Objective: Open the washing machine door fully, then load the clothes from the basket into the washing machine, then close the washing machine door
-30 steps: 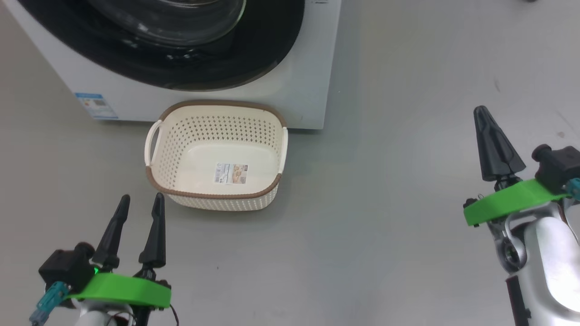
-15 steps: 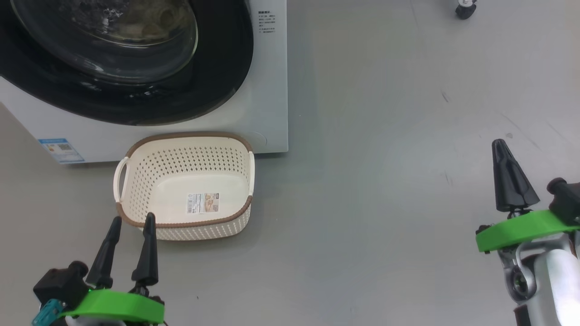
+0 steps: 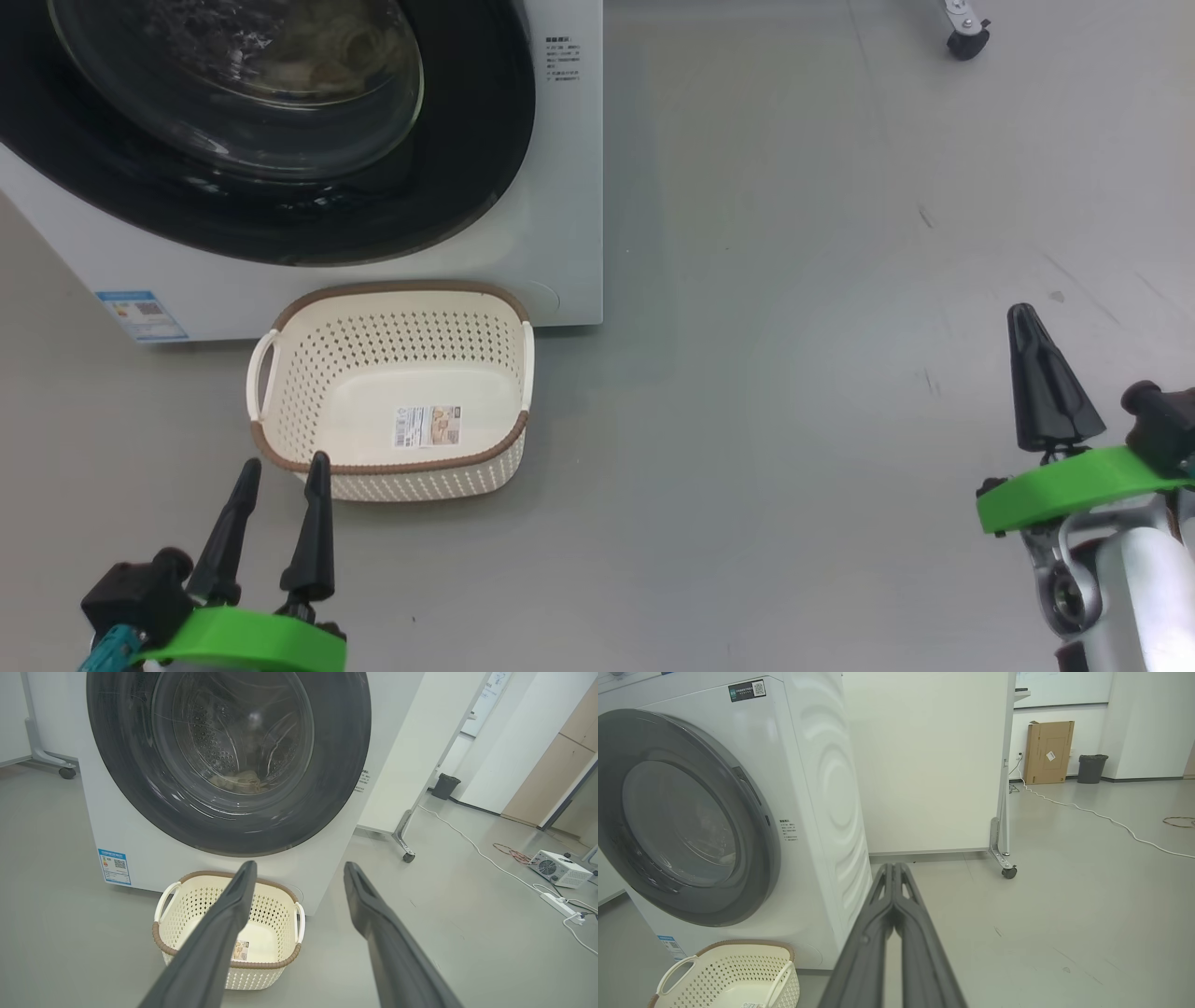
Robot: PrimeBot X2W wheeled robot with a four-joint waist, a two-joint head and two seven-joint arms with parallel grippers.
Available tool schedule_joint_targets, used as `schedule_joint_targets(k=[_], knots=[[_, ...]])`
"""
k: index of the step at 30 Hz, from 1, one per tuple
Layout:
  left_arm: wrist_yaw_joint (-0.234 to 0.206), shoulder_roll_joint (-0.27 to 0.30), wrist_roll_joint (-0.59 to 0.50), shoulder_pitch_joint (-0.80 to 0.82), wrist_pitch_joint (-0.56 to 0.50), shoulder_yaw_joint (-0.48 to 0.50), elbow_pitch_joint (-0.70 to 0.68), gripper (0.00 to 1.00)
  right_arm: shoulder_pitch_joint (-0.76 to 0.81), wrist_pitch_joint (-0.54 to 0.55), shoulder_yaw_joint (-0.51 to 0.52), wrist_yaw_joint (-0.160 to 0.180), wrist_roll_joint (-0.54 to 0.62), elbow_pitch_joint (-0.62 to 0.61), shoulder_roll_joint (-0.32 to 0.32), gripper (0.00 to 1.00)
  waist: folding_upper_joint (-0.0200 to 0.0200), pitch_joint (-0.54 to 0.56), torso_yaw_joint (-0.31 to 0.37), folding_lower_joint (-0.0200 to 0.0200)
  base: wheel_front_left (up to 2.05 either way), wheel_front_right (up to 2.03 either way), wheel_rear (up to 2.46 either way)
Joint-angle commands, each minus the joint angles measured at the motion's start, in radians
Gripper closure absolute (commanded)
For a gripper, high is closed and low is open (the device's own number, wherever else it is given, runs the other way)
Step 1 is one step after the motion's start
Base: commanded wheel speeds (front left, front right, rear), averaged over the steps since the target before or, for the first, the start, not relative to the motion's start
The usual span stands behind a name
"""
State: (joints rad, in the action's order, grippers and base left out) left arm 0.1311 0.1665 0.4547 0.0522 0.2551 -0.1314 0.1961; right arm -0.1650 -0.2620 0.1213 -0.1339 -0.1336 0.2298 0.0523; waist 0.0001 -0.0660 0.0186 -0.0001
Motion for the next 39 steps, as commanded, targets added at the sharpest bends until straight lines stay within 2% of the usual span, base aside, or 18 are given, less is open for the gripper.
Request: schedule_joint_targets(k=[1, 3, 4, 5, 6, 16, 39], knots=[[0.000, 0.018, -0.008, 0.023, 0.007, 0.035, -0.025, 0.00, -0.023, 0.000, -0.026, 0.003, -0.006, -0.030, -0.002, 1.00, -0.0001, 0.000, -0.001, 0.0001, 0.00, 0.00, 0.00], [0.000, 0.019, -0.009, 0.021, 0.007, 0.036, -0.024, 0.00, -0.023, 0.000, -0.027, 0.003, -0.008, -0.029, -0.002, 1.00, -0.0001, 0.002, -0.001, 0.0001, 0.00, 0.00, 0.00], [0.000, 0.018, -0.010, 0.020, 0.007, 0.036, -0.024, 0.00, -0.024, 0.000, -0.024, 0.003, -0.012, -0.031, -0.002, 0.82, -0.0001, 0.003, -0.001, 0.0001, 0.00, 0.00, 0.00], [0.000, 0.018, -0.011, 0.018, 0.007, 0.037, -0.023, 0.00, -0.024, 0.000, -0.023, 0.003, -0.015, -0.031, -0.002, 0.05, -0.0001, 0.004, -0.001, 0.0001, 0.00, 0.00, 0.00], [0.000, 0.017, -0.013, 0.016, 0.007, 0.038, -0.023, 0.00, -0.023, 0.000, -0.023, 0.003, -0.017, -0.029, -0.002, 0.00, -0.0001, 0.005, -0.001, 0.0001, 0.00, 0.00, 0.00], [0.000, 0.005, -0.044, 0.000, 0.007, 0.054, -0.026, 0.00, -0.018, 0.000, -0.028, 0.003, -0.016, -0.014, -0.002, 0.00, -0.0001, 0.017, 0.000, 0.0001, 0.00, 0.00, 0.00], [0.000, 0.021, 0.000, 0.015, 0.007, 0.023, 0.030, 0.00, -0.023, 0.000, -0.033, 0.003, -0.022, -0.007, -0.002, 0.00, -0.0001, 0.004, 0.001, 0.0001, 0.00, 0.00, 0.00]])
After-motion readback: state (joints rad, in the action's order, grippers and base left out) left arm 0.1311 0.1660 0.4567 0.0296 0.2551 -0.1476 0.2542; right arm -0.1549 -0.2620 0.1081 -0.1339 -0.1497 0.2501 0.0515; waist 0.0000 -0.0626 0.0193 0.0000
